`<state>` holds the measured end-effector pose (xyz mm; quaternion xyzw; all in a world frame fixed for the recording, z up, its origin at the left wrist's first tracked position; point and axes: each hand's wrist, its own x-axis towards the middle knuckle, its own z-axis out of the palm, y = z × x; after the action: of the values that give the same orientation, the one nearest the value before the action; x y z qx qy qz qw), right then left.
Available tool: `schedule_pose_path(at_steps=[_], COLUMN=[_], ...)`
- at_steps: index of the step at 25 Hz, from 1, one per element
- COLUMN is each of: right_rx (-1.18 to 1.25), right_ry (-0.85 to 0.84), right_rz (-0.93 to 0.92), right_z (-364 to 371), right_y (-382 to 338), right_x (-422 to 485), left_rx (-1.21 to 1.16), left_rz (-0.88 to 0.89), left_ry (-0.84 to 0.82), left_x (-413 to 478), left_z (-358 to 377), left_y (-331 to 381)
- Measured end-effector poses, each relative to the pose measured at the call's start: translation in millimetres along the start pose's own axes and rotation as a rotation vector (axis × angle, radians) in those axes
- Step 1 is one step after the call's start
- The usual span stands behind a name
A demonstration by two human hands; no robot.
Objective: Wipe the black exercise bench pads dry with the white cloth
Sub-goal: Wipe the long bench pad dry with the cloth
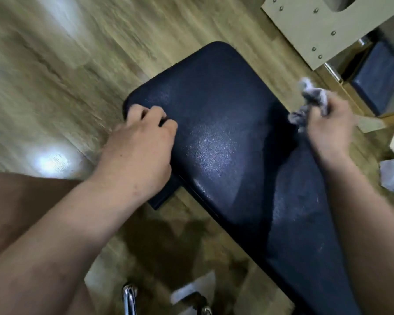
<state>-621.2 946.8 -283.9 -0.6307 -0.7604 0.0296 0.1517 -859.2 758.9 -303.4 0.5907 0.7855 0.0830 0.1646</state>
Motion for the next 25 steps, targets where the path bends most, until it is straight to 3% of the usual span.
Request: schedule_pose_path(at_steps=[1, 2, 5, 7, 9, 11, 13, 14, 15, 16, 18, 20, 21, 22, 24, 25], right_rx=[-0.01, -0.034, 0.199, 0.427, 0.549, 0.561, 0.311, 0.25, 0.25, 0.204, 0.152, 0.223, 0.264, 0.285, 0.284, 0.266], right_ry=[-0.056, -0.123, -0.436, -0.621, -0.745, -0.547, -0.191, -0.118, -0.145, -0.156, -0.247, -0.406, -0.468, -0.423, -0.361, -0.42], right_rz=[0.077, 0.027, -0.322, -0.424, -0.517, -0.442, -0.251, -0.107, 0.029, 0.045, -0.09, -0.318, -0.358, -0.321, -0.203, -0.227], right_z=[9.1, 22.5, 39.2, 19.7, -7.0, -19.1, -25.5, -18.6, -7.1, 13.3, 60.4, 59.5, 49.7, 39.9, 13.6, -3.5], right_y=[-0.5, -17.7, -107.2, -127.0, -113.6, -92.7, -74.8, -73.2, -77.9, -86.8, -130.3, -164.3, -161.6, -145.1, -109.6, -103.1], right_x=[8.6, -0.1, -88.8, -137.1, -134.9, -87.9, -8.0, 31.5, 55.8, 63.7, 22.1, -26.2, -33.9, -21.4, -1.2, 2.1], left_rx=[-0.036, -0.11, -0.295, -0.322, -0.149, 0.032, 0.059, 0.042, 0.009, -0.071, -0.324, -0.48, -0.525, -0.559, -0.56, -0.475], left_rz=[0.011, 0.029, 0.123, 0.179, 0.196, 0.192, 0.205, 0.214, 0.228, 0.241, 0.221, 0.169, 0.164, 0.162, 0.194, 0.248], left_ry=[0.062, 0.16, 0.439, 0.42, 0.22, -0.013, -0.04, 0.01, 0.061, 0.132, 0.403, 0.669, 0.708, 0.697, 0.573, 0.477], left_x=[1.0, 4.8, 31.6, 46.0, 52.3, 47.1, 42.1, 42.0, 43.2, 45.4, 55.7, 70.6, 78.9, 85.5, 91.8, 90.6], left_z=[-0.7, -1.9, -10.1, -12.0, -7.6, 6.0, 12.0, 13.2, 11.4, 6.3, -7.3, -24.9, -30.8, -33.4, -26.6, -18.4], left_y=[1.2, 0.1, -8.2, -5.8, -1.6, -2.2, -6.8, -10.3, -11.8, -10.5, -11.7, -21.2, -25.5, -28.6, -30.7, -29.9])
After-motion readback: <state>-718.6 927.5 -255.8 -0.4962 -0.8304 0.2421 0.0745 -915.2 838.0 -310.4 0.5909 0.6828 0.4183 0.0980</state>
